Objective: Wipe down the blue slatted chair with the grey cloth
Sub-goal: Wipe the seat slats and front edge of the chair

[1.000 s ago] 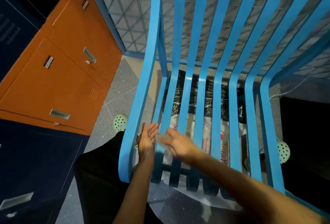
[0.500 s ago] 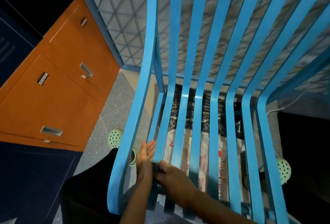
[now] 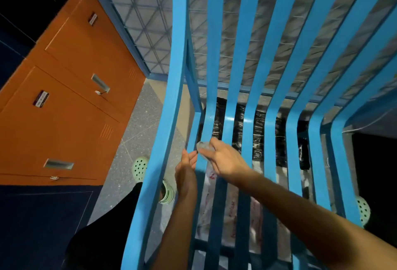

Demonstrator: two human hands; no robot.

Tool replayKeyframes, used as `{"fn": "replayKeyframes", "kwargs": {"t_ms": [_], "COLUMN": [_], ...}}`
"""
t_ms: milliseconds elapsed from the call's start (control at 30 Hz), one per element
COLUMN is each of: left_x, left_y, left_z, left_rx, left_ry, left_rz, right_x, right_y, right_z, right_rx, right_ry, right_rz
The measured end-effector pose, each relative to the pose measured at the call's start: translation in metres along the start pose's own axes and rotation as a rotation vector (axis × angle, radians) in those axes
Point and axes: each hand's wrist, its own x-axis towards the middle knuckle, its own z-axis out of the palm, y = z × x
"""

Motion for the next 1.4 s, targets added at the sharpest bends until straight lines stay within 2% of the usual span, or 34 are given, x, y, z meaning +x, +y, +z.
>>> {"fn": "replayKeyframes", "kwargs": {"t_ms": [100,167,300,367,467,500,667,733,833,967,1133,1300,1400], "left_x": [0.010,0.014,0.016,0.018,0.020,0.018,0.016,0.024,0.058,0.039,0.031,0.039,0.043], "left_y": [0.013,0.018,0.016,0.013,0.012,0.013,0.025,0.028,0.006,0.025,0.024,0.027,0.025], "left_z": [0.017,0.023,0.022,0.023,0.025,0.026,0.029,0.037,0.048,0.052,0.048,0.051,0.047], "left_rx": [0.032,0.044,0.122,0.173,0.172,0.127,-0.046,-0.100,-0.138,-0.001,0.099,0.039,0.011], "left_ry": [0.020,0.030,0.055,0.078,0.173,0.168,0.110,0.100,0.089,0.086,0.136,0.114,0.094], "left_rz": [-0.001,-0.001,0.070,0.126,0.113,0.101,0.016,0.039,0.047,0.038,0.084,0.092,0.079], "right_x": [0.034,0.053,0.074,0.071,0.061,0.062,0.071,0.071,0.077,0.093,0.103,0.090,0.105], "right_y": [0.024,0.031,0.031,0.019,0.003,0.008,0.050,0.034,0.027,0.047,0.047,0.051,0.058], "right_z": [-0.017,-0.028,-0.037,-0.027,-0.008,-0.010,-0.045,-0.045,-0.032,-0.050,-0.063,-0.043,-0.054], "right_rx": [-0.142,-0.188,-0.148,-0.124,-0.195,-0.238,-0.337,-0.319,-0.388,-0.466,-0.525,-0.528,-0.514], "right_ry": [0.030,0.040,0.155,0.125,-0.036,-0.042,0.120,0.146,0.056,0.070,0.132,-0.073,0.012], "right_rz": [0.017,0.101,0.238,0.129,-0.097,-0.093,0.176,0.086,-0.070,0.025,-0.011,-0.060,-0.050]}}
